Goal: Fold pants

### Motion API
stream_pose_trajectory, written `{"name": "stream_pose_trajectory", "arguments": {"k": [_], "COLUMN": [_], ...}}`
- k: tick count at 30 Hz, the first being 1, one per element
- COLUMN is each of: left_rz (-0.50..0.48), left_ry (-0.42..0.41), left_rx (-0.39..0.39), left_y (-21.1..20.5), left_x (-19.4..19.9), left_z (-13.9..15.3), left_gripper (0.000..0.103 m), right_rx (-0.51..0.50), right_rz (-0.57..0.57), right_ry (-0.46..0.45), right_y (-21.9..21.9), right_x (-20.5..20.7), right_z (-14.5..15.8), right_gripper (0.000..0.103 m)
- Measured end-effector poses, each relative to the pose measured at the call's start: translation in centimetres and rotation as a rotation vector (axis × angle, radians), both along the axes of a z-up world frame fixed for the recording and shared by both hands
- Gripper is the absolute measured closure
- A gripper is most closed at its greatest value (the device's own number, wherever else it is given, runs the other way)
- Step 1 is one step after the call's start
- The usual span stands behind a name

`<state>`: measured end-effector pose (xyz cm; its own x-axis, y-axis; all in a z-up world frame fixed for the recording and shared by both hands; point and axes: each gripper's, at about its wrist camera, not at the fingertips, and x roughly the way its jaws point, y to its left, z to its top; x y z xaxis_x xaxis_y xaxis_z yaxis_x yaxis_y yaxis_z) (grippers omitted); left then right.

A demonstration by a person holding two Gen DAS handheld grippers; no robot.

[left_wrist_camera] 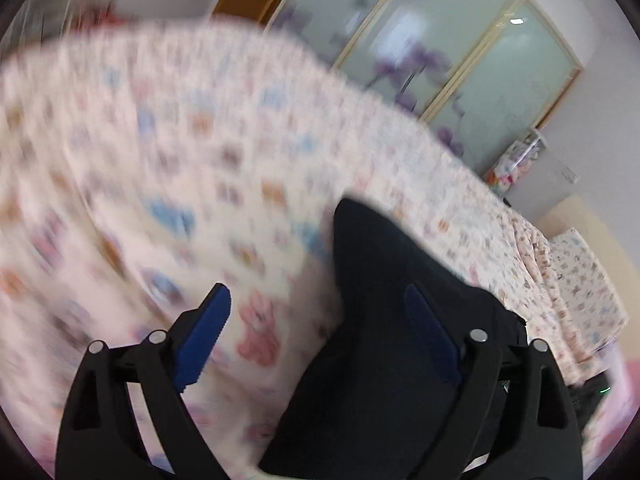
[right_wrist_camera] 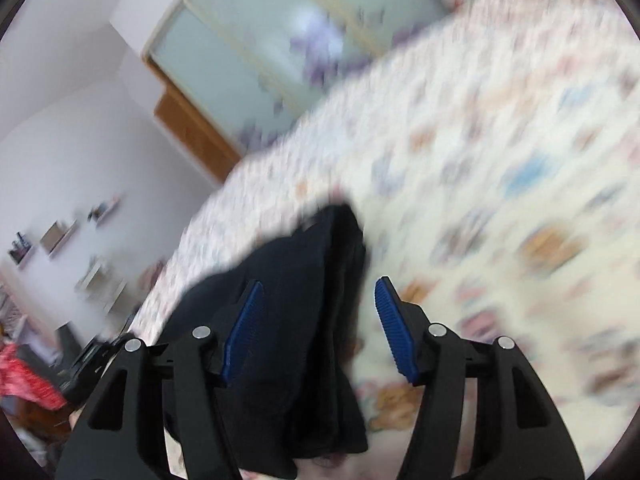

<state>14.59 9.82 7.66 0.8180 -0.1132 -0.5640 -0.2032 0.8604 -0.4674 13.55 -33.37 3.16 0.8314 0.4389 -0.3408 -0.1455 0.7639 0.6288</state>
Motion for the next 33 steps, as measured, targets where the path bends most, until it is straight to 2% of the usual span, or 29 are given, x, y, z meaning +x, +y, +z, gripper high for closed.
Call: {"name": "stream_pose_trajectory", "arguments": {"k": [1,2,3,5,7,8,9,10,11,13,14,15,17,19,22,23,24,26,29,31,33], "left_rz": [-0.030,-0.076,-0.116,-0.230,-0.296,-0.311,-0.318,-0.311,-0.296,-0.287,-0.282,-0.276,-0.277,-0.277,-0.279,-0.278,-0.278,-0.272,-0.226,-0.192,-0.181], "left_ry": [-0.056,-0.096,-0.118,-0.138,-0.104,-0.077,-0.042,-0.004,0.041,0.095,0.079,0.052,0.044,0.059,0.058,0.053,0.048,0.006,-0.069,-0.096,-0.082], "left_rx": [0.049,0.063,0.066,0.064,0.047,0.035,0.013,-0.007,-0.028,-0.112,-0.137,-0.126,-0.065,0.032,0.125,0.173,0.207,0.331,0.454,0.467,0.446], "left_y": [-1.0,-2.1,-3.0,-5.8,-7.6,-8.2,-8.4,-8.2,-7.9,-7.0,-6.5,-6.5,-7.3,-8.5,-9.4,-9.8,-10.0,-10.2,-10.1,-9.8,-9.4], "left_x": [-1.0,-1.5,-1.7,-1.5,-0.6,0.0,0.7,1.3,2.1,3.3,3.4,3.2,3.4,3.3,1.8,0.6,-0.2,-3.3,-7.0,-9.4,-10.9], "left_z": [1.4,2.1,2.5,2.8,2.3,1.7,0.8,-0.2,-1.3,-3.8,-4.7,-4.9,-5.1,-4.7,-3.4,-2.8,-2.6,-2.1,-1.5,-1.3,-1.3], "left_gripper": [0.010,0.006,0.003,0.002,0.002,0.002,0.002,0.002,0.002,0.002,0.002,0.002,0.002,0.002,0.002,0.002,0.002,0.002,0.002,0.002,0.002], "right_rx": [0.005,0.019,0.020,0.028,0.074,0.103,0.140,0.167,0.205,0.252,0.252,0.242,0.232,0.257,0.305,0.294,0.271,0.175,0.021,-0.094,-0.244], "right_rz": [0.022,0.080,0.111,0.180,0.207,0.210,0.214,0.215,0.221,0.229,0.224,0.216,0.214,0.226,0.247,0.215,0.183,0.072,0.024,0.006,-0.020], "right_ry": [-0.035,-0.055,-0.059,-0.056,-0.040,-0.018,0.023,0.065,0.120,0.142,0.136,0.134,0.117,0.099,0.075,0.084,0.082,0.030,-0.033,-0.033,-0.012], "right_y": [0.3,1.3,2.3,4.4,4.9,4.8,4.7,4.5,4.4,3.4,3.2,3.2,3.3,3.1,2.0,1.5,1.1,0.8,2.1,3.9,6.6], "right_x": [-0.6,-1.0,-1.0,-0.8,0.0,0.6,1.5,2.0,2.3,2.8,2.9,2.7,2.7,2.6,2.5,2.0,1.5,-0.5,-3.4,-5.4,-7.8], "right_z": [0.9,1.8,2.3,3.0,2.8,2.5,1.7,0.8,-0.5,-2.2,-3.0,-3.5,-3.8,-4.3,-4.6,-4.2,-3.8,-1.6,1.6,2.8,3.5], "right_gripper": [0.043,0.043,0.043,0.043,0.043,0.039,0.025,0.017,0.016,0.020,0.030,0.037,0.038,0.038,0.036,0.031,0.014,0.003,0.001,0.001,0.001]}}
